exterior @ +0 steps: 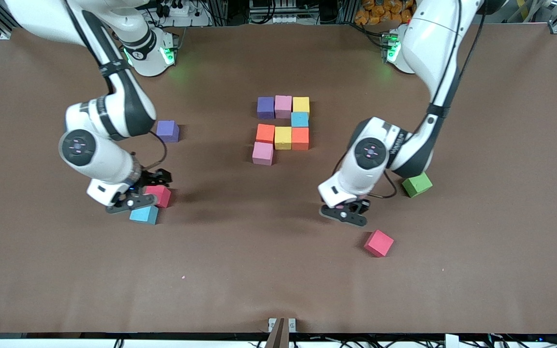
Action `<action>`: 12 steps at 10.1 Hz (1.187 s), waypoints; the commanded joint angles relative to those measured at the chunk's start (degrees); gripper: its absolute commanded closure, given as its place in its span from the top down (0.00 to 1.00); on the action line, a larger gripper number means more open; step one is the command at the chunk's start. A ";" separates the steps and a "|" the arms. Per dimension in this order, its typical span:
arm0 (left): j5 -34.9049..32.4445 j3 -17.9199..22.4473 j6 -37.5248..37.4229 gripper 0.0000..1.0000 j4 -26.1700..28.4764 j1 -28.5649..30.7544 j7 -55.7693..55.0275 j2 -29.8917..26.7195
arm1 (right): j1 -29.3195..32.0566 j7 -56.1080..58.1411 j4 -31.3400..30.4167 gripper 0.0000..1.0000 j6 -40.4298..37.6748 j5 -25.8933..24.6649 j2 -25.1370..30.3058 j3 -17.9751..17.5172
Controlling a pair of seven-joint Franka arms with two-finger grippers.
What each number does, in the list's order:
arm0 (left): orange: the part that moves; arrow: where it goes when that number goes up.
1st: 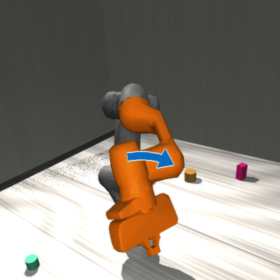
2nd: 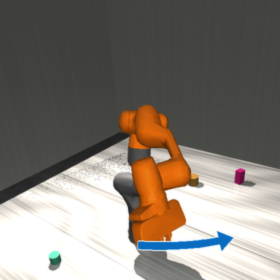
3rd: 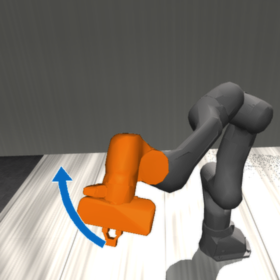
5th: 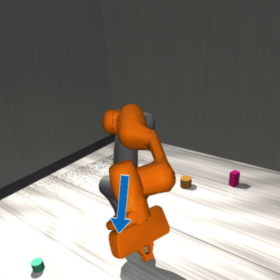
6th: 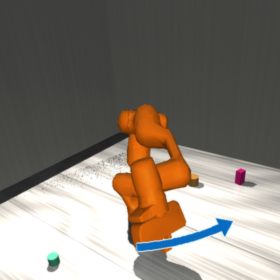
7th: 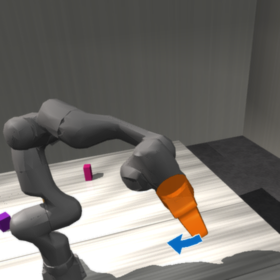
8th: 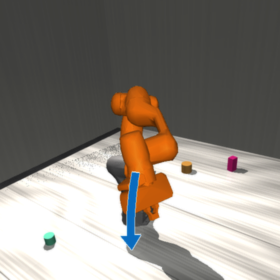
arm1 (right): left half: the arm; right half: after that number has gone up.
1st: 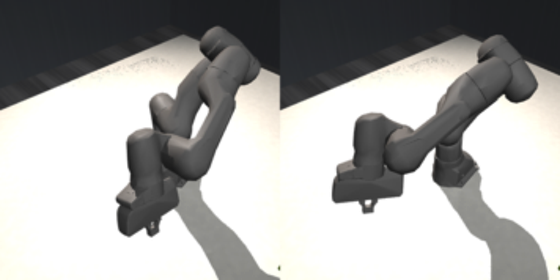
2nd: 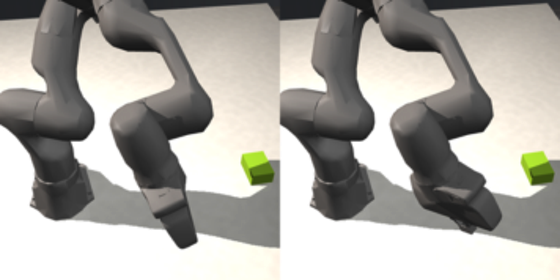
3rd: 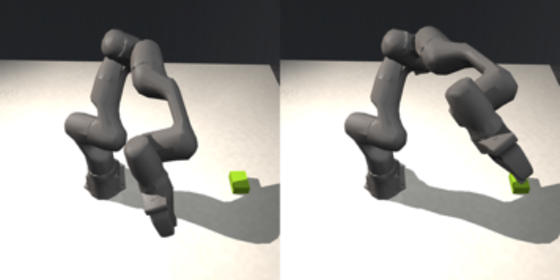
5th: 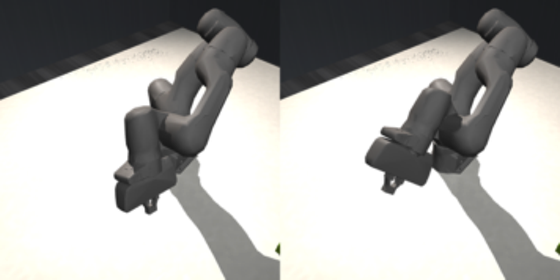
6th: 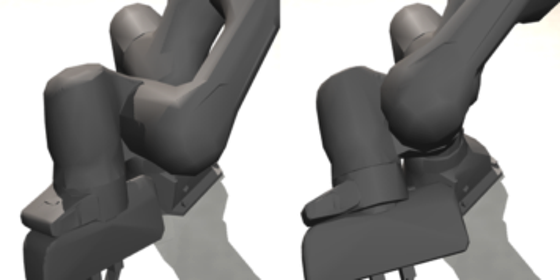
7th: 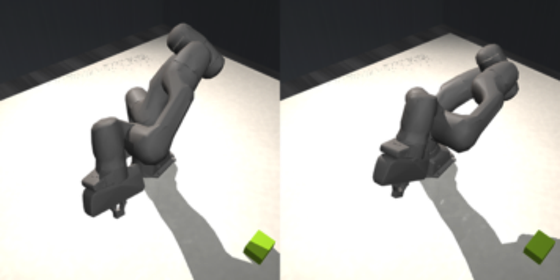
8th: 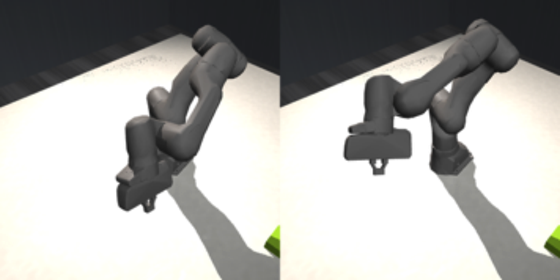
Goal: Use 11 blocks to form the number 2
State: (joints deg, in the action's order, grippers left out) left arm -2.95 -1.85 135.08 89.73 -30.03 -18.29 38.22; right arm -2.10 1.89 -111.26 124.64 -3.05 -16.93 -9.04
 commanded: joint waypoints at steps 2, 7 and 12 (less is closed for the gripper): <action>0.67 3.15 -1.23 0.44 -10.08 -8.79 -15.06 7.64 | 4.99 1.97 -20.51 1.00 8.22 1.89 13.64 -1.24; 1.11 4.23 -1.14 0.44 -14.84 -17.60 -31.17 11.69 | 4.30 -7.84 -33.47 1.00 10.45 5.07 15.00 -6.22; 3.64 3.79 -0.96 0.44 -15.73 -20.42 -37.61 13.73 | 5.52 -14.81 -36.83 1.00 10.45 4.89 13.68 -13.37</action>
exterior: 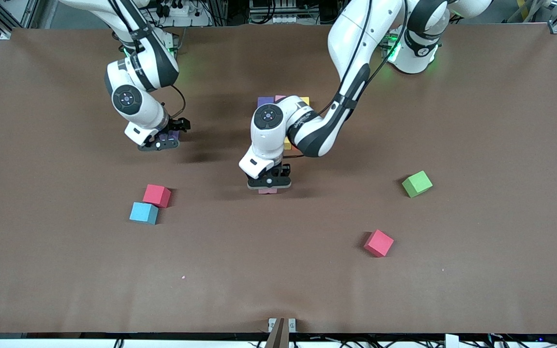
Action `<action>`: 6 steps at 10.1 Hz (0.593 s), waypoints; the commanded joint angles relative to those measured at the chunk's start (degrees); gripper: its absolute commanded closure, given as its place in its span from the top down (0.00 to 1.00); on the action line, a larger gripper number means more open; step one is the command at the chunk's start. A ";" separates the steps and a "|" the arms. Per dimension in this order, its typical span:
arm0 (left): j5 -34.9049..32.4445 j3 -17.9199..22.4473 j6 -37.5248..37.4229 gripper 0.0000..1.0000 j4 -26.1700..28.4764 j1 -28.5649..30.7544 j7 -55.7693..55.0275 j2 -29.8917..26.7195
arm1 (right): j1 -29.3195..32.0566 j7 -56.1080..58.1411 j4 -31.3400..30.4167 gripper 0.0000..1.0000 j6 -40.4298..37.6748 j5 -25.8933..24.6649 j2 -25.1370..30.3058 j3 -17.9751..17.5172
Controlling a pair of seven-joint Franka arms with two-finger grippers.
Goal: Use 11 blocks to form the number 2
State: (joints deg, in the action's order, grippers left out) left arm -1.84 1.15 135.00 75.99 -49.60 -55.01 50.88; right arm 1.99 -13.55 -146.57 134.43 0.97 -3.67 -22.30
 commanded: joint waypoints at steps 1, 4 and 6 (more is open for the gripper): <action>2.72 0.78 -1.22 0.45 -1.72 -1.37 -0.89 0.98 | 1.52 0.72 -1.53 1.00 0.58 0.79 0.33 -0.11; 2.46 0.78 -1.23 0.47 -0.93 -1.99 -0.80 0.98 | 3.01 3.34 -1.97 1.00 0.75 -0.52 0.16 -0.11; 2.11 0.69 -1.31 0.50 -0.67 -2.60 -0.71 0.72 | 4.68 5.11 -3.28 1.00 3.02 -1.58 -0.19 -0.11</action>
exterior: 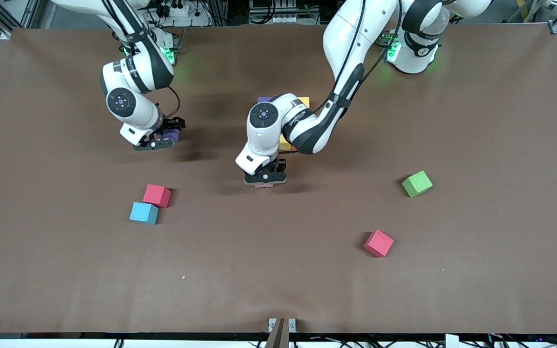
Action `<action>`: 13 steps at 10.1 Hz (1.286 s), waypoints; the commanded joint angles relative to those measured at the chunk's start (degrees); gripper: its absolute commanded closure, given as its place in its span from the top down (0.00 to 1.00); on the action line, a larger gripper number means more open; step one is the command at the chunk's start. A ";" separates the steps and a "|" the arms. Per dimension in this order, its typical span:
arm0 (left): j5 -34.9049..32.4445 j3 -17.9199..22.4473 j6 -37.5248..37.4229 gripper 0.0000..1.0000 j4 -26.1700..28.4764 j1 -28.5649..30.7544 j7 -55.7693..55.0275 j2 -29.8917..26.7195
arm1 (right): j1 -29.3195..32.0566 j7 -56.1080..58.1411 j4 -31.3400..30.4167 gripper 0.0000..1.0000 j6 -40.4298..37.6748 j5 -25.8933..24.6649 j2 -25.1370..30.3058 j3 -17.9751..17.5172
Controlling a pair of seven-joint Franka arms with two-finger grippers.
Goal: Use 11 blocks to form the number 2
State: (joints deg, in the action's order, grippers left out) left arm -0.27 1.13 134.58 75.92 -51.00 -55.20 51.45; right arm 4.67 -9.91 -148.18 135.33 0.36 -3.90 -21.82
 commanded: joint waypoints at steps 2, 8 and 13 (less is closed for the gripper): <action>0.36 0.72 -3.26 0.53 -0.25 -1.30 0.09 -0.12 | 2.97 1.38 -3.77 1.00 6.41 -0.89 -1.10 -0.59; 0.09 -0.07 -4.06 0.59 -0.16 -1.21 1.85 -0.21 | 2.98 1.12 -5.89 0.94 10.21 -0.80 -1.46 -0.77; 0.18 -0.07 -4.06 1.00 -0.25 -1.21 3.52 -0.30 | 2.72 0.59 -5.10 0.56 10.13 -0.71 -1.46 -0.95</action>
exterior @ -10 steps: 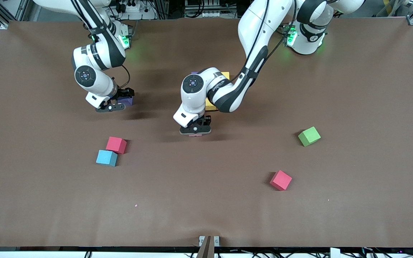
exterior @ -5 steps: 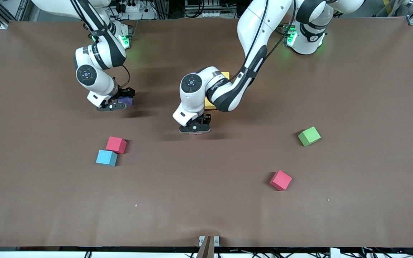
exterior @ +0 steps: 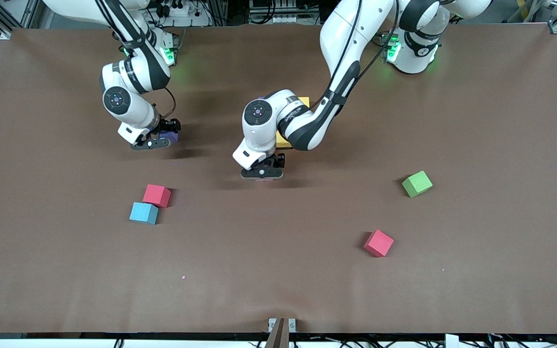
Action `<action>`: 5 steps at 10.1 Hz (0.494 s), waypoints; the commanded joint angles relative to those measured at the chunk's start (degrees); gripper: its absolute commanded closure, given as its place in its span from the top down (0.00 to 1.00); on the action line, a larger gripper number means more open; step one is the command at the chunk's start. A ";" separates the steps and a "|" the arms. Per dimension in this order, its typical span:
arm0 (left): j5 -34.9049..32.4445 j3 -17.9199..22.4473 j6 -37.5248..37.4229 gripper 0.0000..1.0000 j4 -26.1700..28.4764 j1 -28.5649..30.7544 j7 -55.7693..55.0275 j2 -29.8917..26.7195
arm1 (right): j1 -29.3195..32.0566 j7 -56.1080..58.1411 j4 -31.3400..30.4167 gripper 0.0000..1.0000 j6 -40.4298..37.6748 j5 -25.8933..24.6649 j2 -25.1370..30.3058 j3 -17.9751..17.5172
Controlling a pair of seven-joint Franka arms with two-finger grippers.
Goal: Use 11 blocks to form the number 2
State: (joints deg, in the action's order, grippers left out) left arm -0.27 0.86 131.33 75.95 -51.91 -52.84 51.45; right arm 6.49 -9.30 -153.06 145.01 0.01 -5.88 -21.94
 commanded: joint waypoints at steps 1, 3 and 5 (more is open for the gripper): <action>0.18 0.20 -0.82 1.00 -0.27 -0.30 1.25 -0.47 | 0.81 0.07 -0.14 0.49 0.45 -0.36 0.52 -0.82; 0.18 0.11 -0.82 1.00 -0.36 -0.21 1.51 -1.09 | 0.81 0.77 1.35 0.45 -0.25 -0.36 1.13 -0.91; 0.44 0.11 -0.82 1.00 -0.45 -0.04 1.34 -1.35 | 0.81 5.57 8.34 0.45 -6.63 -0.45 2.10 -0.91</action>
State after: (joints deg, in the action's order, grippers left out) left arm -0.27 0.83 131.34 75.30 -51.91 -52.44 51.03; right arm 6.48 -7.04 -149.34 143.52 -0.06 -5.38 -22.15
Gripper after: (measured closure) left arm 0.000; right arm 0.458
